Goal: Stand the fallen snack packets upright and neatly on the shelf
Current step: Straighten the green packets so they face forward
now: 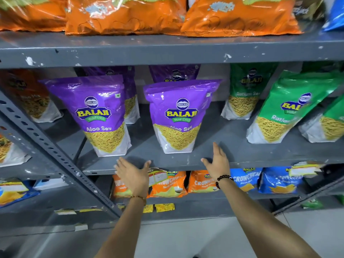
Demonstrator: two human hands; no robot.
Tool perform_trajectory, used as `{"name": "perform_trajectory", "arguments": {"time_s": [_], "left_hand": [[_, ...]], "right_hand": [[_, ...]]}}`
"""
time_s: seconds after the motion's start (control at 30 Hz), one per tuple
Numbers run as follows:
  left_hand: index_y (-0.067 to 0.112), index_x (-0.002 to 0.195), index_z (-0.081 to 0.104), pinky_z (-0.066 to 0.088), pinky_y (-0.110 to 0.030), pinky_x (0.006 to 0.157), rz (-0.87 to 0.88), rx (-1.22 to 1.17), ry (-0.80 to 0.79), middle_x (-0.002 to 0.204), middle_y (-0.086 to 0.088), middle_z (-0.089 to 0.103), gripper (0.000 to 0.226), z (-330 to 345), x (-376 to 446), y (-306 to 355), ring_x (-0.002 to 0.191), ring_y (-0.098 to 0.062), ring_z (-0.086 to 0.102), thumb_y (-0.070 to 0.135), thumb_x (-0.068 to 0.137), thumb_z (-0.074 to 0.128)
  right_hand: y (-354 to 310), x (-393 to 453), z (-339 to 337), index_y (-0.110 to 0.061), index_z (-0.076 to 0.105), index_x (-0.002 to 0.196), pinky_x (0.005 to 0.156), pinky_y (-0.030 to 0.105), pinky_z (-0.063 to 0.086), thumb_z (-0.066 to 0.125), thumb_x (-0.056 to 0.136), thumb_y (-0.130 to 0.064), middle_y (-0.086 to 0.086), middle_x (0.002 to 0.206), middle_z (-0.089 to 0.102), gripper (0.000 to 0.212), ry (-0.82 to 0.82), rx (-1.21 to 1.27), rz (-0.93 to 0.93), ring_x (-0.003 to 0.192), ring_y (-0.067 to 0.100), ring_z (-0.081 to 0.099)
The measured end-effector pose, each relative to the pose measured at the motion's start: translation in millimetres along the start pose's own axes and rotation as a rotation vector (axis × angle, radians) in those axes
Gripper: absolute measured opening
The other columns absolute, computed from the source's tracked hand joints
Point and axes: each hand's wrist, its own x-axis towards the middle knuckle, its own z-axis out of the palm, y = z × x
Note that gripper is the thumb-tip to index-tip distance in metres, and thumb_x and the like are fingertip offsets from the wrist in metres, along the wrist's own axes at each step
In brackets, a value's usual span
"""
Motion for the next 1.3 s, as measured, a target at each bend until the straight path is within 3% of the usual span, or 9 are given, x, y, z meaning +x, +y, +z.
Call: {"name": "perform_trajectory", "arguments": {"time_s": [0.23, 0.4, 0.6, 0.7, 0.8, 1.0, 1.2, 1.3], "left_hand": [[-0.002, 0.132, 0.039, 0.013, -0.046, 0.117, 0.276, 0.036, -0.223, 0.142, -0.022, 0.043, 0.079, 71.5, -104.3, 72.6, 0.139, -0.036, 0.027, 0.041, 0.074, 0.071], [0.002, 0.136, 0.035, 0.008, -0.046, 0.117, 0.339, 0.006, -0.323, 0.146, -0.018, 0.038, 0.079, 127.3, -157.0, 134.3, 0.141, -0.032, 0.023, 0.043, 0.076, 0.067], [0.003, 0.139, 0.031, 0.007, -0.046, 0.118, 0.34, -0.105, -0.442, 0.145, -0.016, 0.039, 0.087, 195.0, -201.9, 212.5, 0.139, -0.029, 0.028, 0.042, 0.073, 0.071], [0.008, 0.144, 0.022, 0.0, -0.046, 0.118, 0.302, -0.146, -0.471, 0.149, -0.013, 0.036, 0.092, 216.7, -213.9, 239.7, 0.141, -0.024, 0.026, 0.043, 0.073, 0.071], [0.011, 0.144, 0.022, -0.002, -0.048, 0.118, 0.223, -0.214, -0.446, 0.141, -0.015, 0.048, 0.09, 226.8, -214.1, 258.0, 0.14, -0.027, 0.029, 0.04, 0.075, 0.071], [0.015, 0.142, 0.029, 0.004, -0.055, 0.116, 0.223, -0.188, -0.398, 0.125, -0.014, 0.062, 0.075, 231.9, -206.2, 267.8, 0.136, -0.031, 0.036, 0.034, 0.08, 0.067], [0.018, 0.124, 0.047, 0.001, -0.054, 0.118, 0.174, -0.258, -0.37, 0.117, -0.01, 0.066, 0.047, 224.9, -200.3, 263.9, 0.114, -0.032, 0.056, 0.026, 0.082, 0.066], [0.018, 0.123, 0.048, 0.002, -0.056, 0.118, 0.158, -0.295, -0.365, 0.121, -0.008, 0.065, 0.045, 215.7, -184.6, 251.1, 0.12, -0.031, 0.053, 0.024, 0.082, 0.066]], "right_hand": [[84.8, -4.9, -67.3, 0.002, 0.024, 0.143, 0.115, 0.041, 0.019, 0.057, 0.088, -0.021, 0.02, 0.152, 0.028, 0.068, 0.14, 0.002, 0.136, 0.14, 0.034, 0.024], [148.3, 22.7, -125.7, 0.0, 0.018, 0.145, 0.115, 0.042, 0.024, 0.055, 0.091, -0.024, 0.02, 0.154, 0.024, 0.07, 0.201, 0.145, 0.262, 0.143, 0.031, 0.02], [209.2, 73.5, -178.2, -0.002, 0.015, 0.146, 0.111, 0.039, 0.028, 0.056, 0.09, -0.027, 0.018, 0.154, 0.024, 0.074, 0.156, 0.187, 0.234, 0.14, 0.031, 0.028], [228.4, 91.4, -190.5, -0.007, 0.011, 0.148, 0.102, 0.041, 0.038, 0.057, 0.09, -0.028, 0.017, 0.147, 0.037, 0.077, 0.066, 0.231, 0.223, 0.132, 0.033, 0.04], [232.1, 104.7, -190.4, -0.015, 0.011, 0.149, 0.084, 0.038, 0.043, 0.057, 0.09, -0.029, 0.014, 0.125, 0.053, 0.076, -0.081, 0.265, 0.145, 0.117, 0.036, 0.052], [223.5, 122.9, -182.7, -0.015, 0.02, 0.147, 0.098, 0.035, 0.04, 0.053, 0.092, -0.024, 0.012, 0.142, 0.048, 0.065, -0.153, 0.322, 0.075, 0.126, 0.029, 0.047], [208.9, 125.7, -175.0, -0.012, 0.045, 0.134, 0.098, 0.038, 0.046, 0.062, 0.086, -0.029, 0.011, 0.126, 0.062, 0.054, -0.097, 0.365, 0.032, 0.115, 0.028, 0.057], [194.6, 124.7, -165.7, -0.014, 0.052, 0.127, 0.092, 0.035, 0.05, 0.064, 0.083, -0.031, 0.008, 0.119, 0.066, 0.049, -0.121, 0.364, -0.004, 0.106, 0.025, 0.061]]}}
